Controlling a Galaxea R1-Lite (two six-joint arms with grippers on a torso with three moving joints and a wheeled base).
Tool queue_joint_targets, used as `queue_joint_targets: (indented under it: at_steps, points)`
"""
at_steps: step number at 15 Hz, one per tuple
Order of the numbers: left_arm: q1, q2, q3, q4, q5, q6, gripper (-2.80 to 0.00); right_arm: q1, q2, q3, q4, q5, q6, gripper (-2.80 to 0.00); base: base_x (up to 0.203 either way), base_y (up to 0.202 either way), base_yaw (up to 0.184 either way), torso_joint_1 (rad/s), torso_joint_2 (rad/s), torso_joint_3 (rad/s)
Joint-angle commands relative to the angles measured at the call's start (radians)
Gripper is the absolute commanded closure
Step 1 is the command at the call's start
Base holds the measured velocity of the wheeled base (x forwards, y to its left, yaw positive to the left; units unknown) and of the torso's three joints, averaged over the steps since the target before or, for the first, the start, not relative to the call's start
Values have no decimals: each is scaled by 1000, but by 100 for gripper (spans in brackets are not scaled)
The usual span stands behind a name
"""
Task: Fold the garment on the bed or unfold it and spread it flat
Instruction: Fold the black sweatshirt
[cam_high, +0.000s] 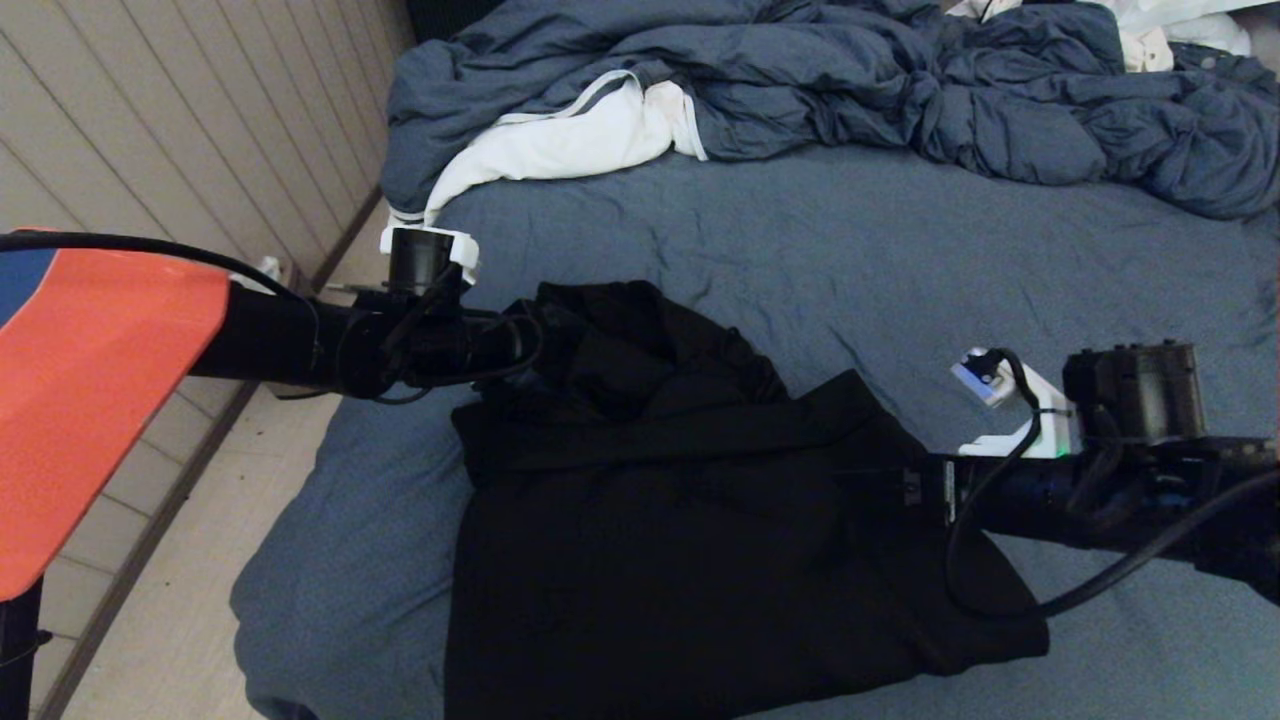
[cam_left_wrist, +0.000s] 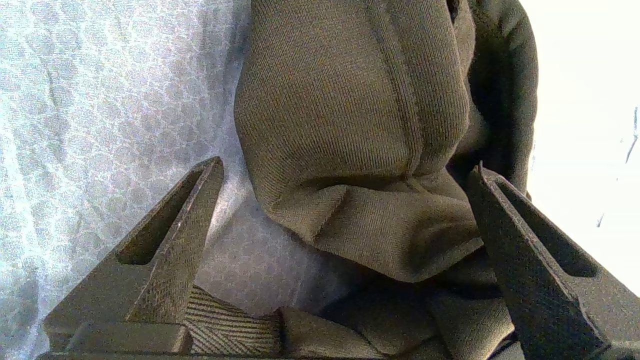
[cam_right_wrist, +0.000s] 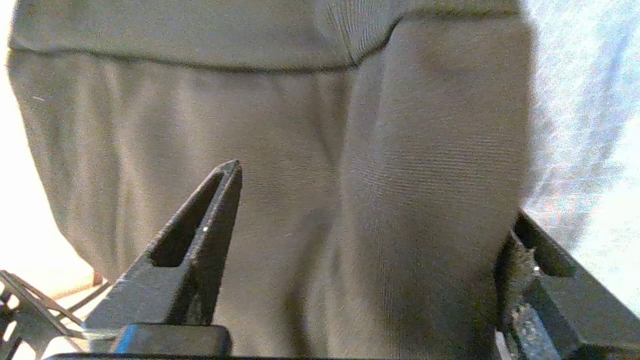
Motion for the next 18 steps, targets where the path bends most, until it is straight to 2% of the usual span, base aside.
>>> queue_joint_targets:
  at_steps: [1, 5, 6, 18]
  points:
    - [-1, 0, 0, -2, -1, -4, -280, -7, -75, 8, -1, 2, 1, -280, 0, 0, 0, 0, 0, 0]
    - [-3, 22, -8, -9, 21, -3, -280, -19, -259, 40, 2, 4, 5, -280, 0, 0, 0, 0, 0, 0]
    - [-9, 22, -9, -9, 29, -3, -280, -21, -289, 43, 2, 0, 8, 0, 0, 0, 0, 0, 0, 0]
    - [-15, 41, -27, -9, 29, -1, -280, -11, -298, 57, 7, 2, 12, 0, 0, 0, 0, 0, 0, 0]
